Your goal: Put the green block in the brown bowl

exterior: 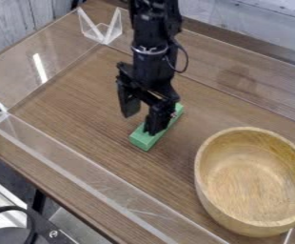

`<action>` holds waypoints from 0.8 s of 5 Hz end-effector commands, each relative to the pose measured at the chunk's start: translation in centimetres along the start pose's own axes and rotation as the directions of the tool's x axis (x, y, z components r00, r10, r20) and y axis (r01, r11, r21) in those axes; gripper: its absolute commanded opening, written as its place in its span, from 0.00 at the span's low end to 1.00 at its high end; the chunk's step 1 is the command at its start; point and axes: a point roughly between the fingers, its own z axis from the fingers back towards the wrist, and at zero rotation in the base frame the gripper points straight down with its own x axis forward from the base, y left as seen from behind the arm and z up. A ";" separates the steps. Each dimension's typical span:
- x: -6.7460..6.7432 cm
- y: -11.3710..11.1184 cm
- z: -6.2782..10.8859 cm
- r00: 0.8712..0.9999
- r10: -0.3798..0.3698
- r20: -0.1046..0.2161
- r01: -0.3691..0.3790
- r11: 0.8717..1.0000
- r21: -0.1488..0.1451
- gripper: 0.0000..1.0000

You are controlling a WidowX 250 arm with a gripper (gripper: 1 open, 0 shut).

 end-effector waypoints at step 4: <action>1.9 0.1 -0.3 0.998 -0.027 0.060 0.027 1.000 0.004 1.00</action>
